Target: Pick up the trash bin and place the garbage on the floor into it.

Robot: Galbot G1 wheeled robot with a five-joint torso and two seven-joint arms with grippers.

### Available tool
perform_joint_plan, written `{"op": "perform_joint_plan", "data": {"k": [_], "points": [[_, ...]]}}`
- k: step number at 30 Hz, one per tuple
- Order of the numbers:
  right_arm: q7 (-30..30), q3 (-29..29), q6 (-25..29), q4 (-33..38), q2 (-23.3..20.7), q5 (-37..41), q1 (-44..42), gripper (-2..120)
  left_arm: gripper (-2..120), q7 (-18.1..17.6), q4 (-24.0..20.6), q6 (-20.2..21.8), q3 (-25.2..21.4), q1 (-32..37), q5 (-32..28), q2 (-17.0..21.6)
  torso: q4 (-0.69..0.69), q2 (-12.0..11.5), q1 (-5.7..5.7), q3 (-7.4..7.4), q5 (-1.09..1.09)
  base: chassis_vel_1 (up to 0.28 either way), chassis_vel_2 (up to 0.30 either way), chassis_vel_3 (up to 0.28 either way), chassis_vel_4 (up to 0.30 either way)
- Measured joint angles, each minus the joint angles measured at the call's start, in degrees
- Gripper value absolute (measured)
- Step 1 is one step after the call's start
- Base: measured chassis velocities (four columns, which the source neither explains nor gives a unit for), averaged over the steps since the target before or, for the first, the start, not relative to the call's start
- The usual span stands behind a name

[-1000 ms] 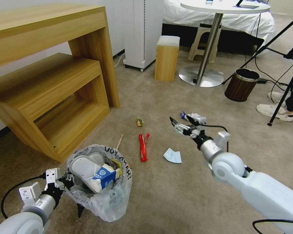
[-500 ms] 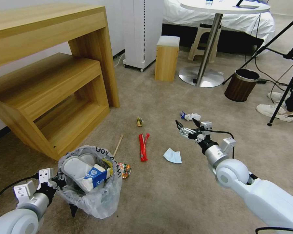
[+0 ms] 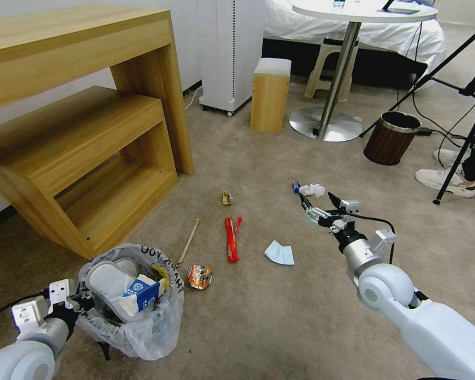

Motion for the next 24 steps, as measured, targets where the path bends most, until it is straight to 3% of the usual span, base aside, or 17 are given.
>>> {"op": "perform_joint_plan", "data": {"k": [10, 14, 24], "points": [[4.3, 6.3, -2.4, 0.1, 1.5, -6.4, -5.8, 100, 0, -0.1, -0.4, 0.0, -0.2, -1.0, -1.3, -0.6, -0.06, 0.0, 0.0, 0.0, 0.0, 0.0, 0.0, 0.0, 0.0], [6.5, 7.6, -3.8, -0.3, 2.1, -9.3, -6.8, 100, 0, -0.1, -0.3, 0.0, 0.0, -1.1, -1.4, -0.8, 0.0, 0.0, 0.0, 0.0, 0.0, 0.0, 0.0, 0.0, 0.0], [8.6, 8.7, -1.7, -0.8, 3.1, -13.0, -8.0, 100, 0, 0.3, -1.1, -0.2, 0.0, -0.8, -1.2, -1.2, -0.01, 0.0, 0.0, 0.0, 0.0, 0.0, 0.0, 0.0, 0.0]]}}
